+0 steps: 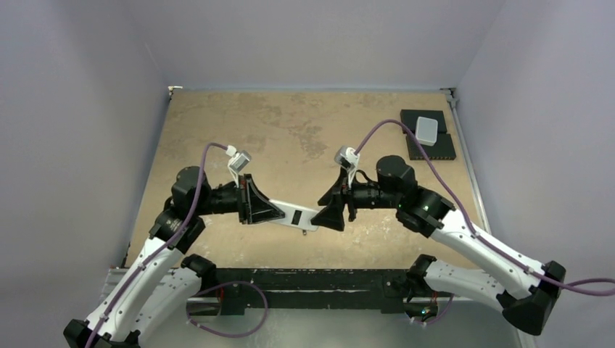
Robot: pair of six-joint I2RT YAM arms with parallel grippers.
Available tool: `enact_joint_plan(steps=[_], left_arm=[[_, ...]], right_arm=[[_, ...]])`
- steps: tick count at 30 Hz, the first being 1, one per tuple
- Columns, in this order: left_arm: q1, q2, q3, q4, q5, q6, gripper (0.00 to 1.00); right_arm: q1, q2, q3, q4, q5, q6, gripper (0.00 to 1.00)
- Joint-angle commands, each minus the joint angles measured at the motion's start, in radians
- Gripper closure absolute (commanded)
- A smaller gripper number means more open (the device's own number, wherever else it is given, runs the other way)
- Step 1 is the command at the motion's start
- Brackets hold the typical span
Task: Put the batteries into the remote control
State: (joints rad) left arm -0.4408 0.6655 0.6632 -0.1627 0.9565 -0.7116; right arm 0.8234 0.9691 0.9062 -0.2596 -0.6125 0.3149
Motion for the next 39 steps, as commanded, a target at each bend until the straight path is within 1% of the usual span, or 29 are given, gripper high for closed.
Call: enact_joint_plan(steps=[1,5,8,13,17,22,27,39], left_arm=[[-0.001,-0.029,-0.002,0.073,-0.061,-0.048,1.0],[-0.001,-0.056,-0.002,0.083,-0.104,-0.074,1.0],[-0.001,-0.072,-0.007,0.091,-0.147,-0.1,1.0],[-0.001,-0.092,-0.037,0.196,-0.181,-0.185,1.0],[-0.001,-0.095,-0.063,0.246,-0.195,-0.238,1.0],[-0.001,-0.095,-0.084,0.295,-0.192,-0.289,1.0],[-0.001,-0.091,-0.083,0.298,-0.196,-0.298,1.0],[-0.001,-0.068,-0.054,0.217,-0.223,-0.256,1.0]], right_arm=[[-0.006,-0.094,-0.034,0.005,0.203,0.042,0.23],[-0.006,-0.174,-0.063,0.003,0.278,0.11,0.2],[-0.006,-0.232,-0.104,0.045,0.303,0.184,0.19],[-0.006,-0.301,-0.184,0.146,0.328,0.279,0.2],[-0.006,-0.338,-0.244,0.243,0.321,0.341,0.21],[-0.006,-0.34,-0.282,0.341,0.314,0.408,0.23],[-0.006,-0.301,-0.283,0.397,0.325,0.452,0.26],[-0.004,-0.217,-0.266,0.427,0.329,0.482,0.3]])
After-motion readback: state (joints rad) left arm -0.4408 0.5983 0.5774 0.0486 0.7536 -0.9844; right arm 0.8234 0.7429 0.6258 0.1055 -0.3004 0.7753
